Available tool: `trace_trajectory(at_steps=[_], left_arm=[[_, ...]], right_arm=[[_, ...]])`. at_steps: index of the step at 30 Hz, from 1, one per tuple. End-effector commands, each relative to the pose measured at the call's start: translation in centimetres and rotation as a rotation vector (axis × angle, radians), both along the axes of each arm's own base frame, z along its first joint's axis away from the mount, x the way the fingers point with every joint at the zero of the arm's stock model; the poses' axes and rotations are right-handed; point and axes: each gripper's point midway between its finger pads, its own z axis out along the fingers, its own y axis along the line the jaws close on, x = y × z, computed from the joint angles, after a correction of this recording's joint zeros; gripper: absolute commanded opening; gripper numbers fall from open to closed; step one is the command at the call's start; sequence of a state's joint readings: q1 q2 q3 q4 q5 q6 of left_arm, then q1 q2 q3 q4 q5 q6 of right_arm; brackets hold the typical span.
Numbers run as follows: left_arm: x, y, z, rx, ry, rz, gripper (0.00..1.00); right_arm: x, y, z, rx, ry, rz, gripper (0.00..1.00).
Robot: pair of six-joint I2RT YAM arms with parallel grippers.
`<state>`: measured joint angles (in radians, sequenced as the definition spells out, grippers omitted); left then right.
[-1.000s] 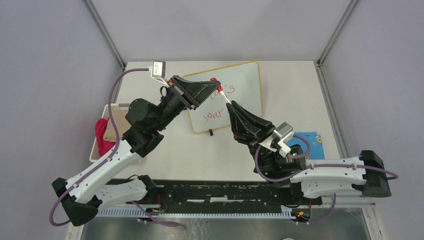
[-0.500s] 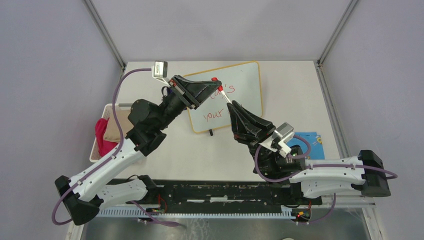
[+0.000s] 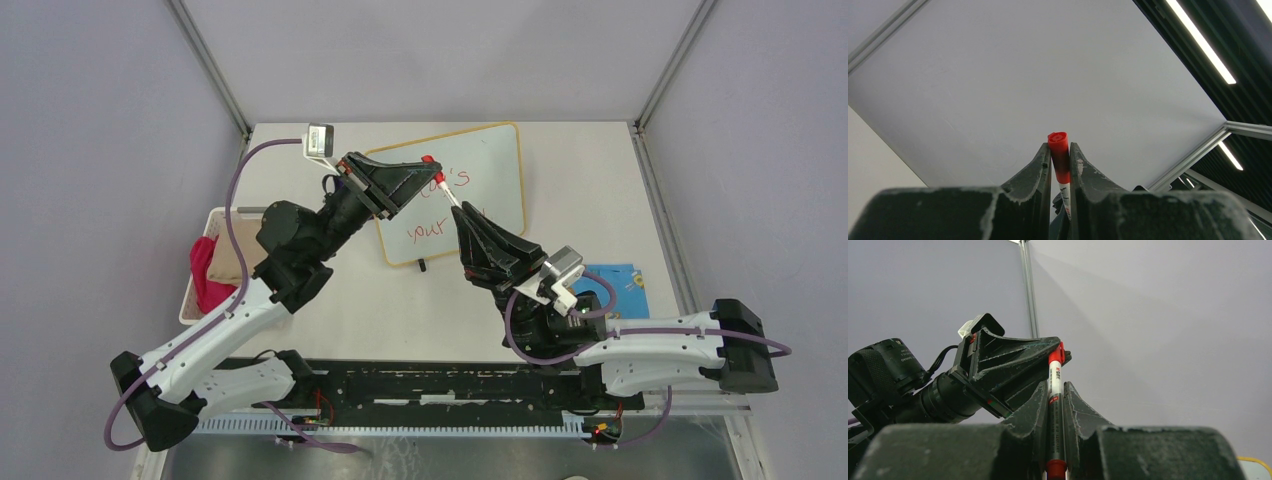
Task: Write a sentence on the whiteboard
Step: Close the whiteboard marker at the center of the board.
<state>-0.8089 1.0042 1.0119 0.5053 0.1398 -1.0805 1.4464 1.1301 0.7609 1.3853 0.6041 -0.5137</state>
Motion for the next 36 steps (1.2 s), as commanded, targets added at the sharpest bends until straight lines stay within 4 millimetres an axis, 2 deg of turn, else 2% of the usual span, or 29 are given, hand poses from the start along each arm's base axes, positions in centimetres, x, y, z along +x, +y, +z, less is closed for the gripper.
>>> trace_trajectory(at_steps=[1,11,19,36], left_arm=[[-3.7,-2.1,-1.6,0.08,-0.038,-0.179,0.02],[-4.6,-3.4,-2.5,0.13,-0.034,-0.202,0.02],[-6.3,-5.2,-3.5,0.167,-0.04,-0.252,0.02],[-8.9,-6.8,-5.2,0.247,-0.081,-0.291,0.02]], right_arm=[[0.5,-0.4,1.5,0.035,0.003,-0.022,0.0],[0.7,-0.6,1.5,0.035,0.004,-0.03,0.0],[0.8,-0.6,1.4,0.035,0.005,-0.031,0.0],[1.0,-0.7,1.6,0.037,0.002,-0.039,0.0]])
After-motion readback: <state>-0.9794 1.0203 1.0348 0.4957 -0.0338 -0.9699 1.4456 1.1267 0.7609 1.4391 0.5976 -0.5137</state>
